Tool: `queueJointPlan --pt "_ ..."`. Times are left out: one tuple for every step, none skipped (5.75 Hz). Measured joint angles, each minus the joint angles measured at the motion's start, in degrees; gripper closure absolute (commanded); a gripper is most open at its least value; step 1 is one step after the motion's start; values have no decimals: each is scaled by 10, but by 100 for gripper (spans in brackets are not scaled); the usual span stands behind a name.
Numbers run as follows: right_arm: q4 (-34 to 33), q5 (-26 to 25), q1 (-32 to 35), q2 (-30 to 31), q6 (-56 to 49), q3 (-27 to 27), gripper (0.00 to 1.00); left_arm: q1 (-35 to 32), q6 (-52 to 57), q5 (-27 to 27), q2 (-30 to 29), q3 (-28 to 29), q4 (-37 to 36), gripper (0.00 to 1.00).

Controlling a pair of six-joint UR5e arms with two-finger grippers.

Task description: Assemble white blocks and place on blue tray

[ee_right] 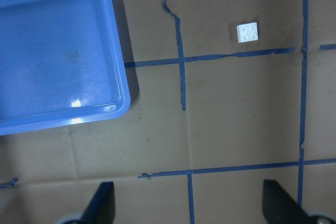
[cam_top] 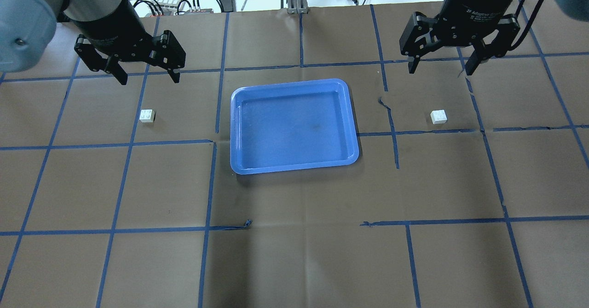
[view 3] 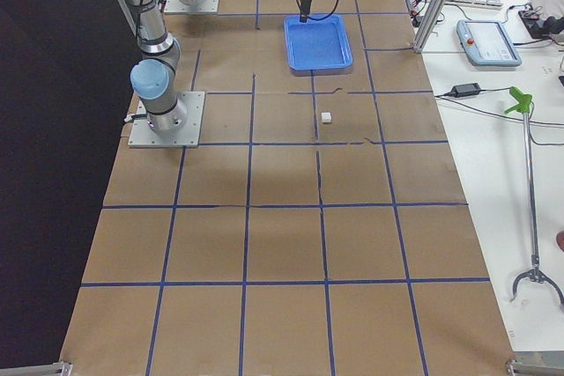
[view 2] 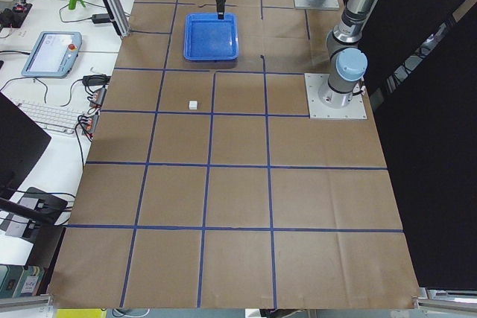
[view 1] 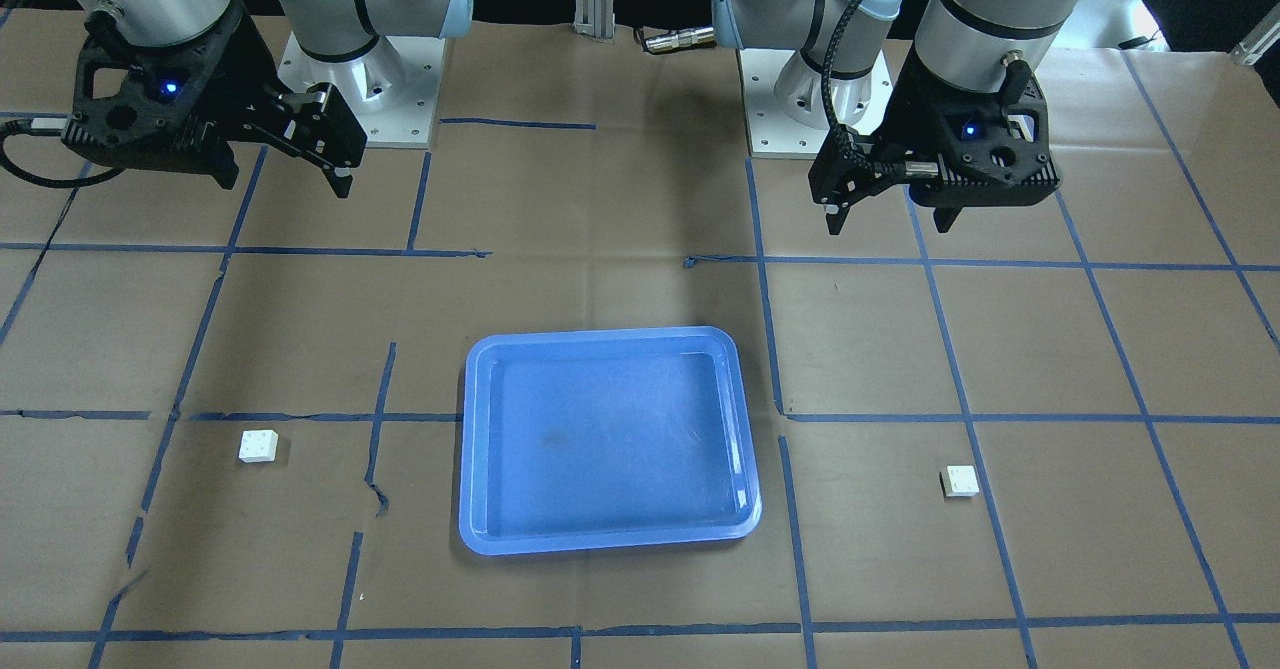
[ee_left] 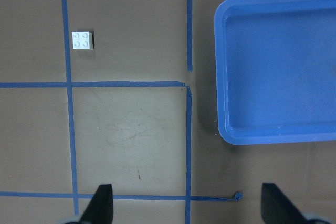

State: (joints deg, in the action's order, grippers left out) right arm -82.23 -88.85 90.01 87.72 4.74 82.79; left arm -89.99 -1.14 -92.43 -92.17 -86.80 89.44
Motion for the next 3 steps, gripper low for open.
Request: queueJointPlan --pt "0 0 0 0 0 0 0 0 -1 0 0 -1 -4 0" --pt "0 0 0 -1 0 0 0 -1 1 1 0 -2 -6 0" --pt "0 0 1 -1 -1 0 0 3 7 0 6 -4 -5 0"
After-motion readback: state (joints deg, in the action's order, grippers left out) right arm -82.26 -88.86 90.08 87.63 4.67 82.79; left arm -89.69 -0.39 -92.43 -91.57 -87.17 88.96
